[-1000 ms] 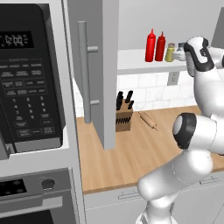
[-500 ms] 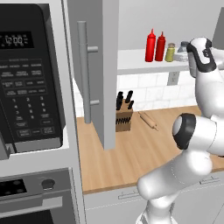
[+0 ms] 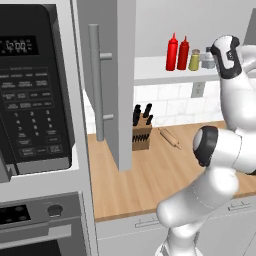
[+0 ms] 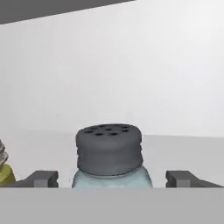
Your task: Put the shaker and condiment bottle from the counter next to their counterparts in the cabinet.
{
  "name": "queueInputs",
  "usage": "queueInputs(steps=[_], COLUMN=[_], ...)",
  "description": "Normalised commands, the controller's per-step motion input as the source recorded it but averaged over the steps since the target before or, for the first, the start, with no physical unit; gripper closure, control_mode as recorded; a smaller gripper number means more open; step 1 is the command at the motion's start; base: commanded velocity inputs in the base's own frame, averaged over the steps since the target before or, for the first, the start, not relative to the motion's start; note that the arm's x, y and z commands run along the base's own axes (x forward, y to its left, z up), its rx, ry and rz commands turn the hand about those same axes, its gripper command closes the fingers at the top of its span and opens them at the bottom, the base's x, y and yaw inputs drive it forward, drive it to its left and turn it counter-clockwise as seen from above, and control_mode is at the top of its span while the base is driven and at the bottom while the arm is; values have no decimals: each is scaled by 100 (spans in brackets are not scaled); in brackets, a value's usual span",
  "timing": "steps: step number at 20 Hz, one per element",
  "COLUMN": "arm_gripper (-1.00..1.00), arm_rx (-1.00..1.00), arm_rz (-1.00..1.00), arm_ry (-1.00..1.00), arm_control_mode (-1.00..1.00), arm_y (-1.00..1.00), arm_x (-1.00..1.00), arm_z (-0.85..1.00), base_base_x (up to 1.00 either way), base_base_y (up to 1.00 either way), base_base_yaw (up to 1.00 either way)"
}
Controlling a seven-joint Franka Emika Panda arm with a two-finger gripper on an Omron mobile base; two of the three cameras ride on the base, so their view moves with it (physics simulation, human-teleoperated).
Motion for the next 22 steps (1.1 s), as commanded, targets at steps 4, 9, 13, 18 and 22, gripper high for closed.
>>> queueInputs(steps=[4, 9, 13, 18, 22], arm_gripper=[-100, -100, -100, -100, -100], arm_rx=[3, 5, 5, 5, 5], arm_rz=[0, -3, -2, -2, -4], arm_ry=[4, 0, 0, 0, 0], arm_control_mode=[-100, -100, -100, -100, -100], arm_y=[-7, -16, -5, 0, 0], arm_x=[-25, -55, -56, -57, -68], arm_z=[25, 11, 1, 0, 0], base_base_x=[0, 0, 0, 0, 0], base_base_y=[0, 0, 0, 0, 0], base_base_yaw=[0, 0, 0, 0, 0])
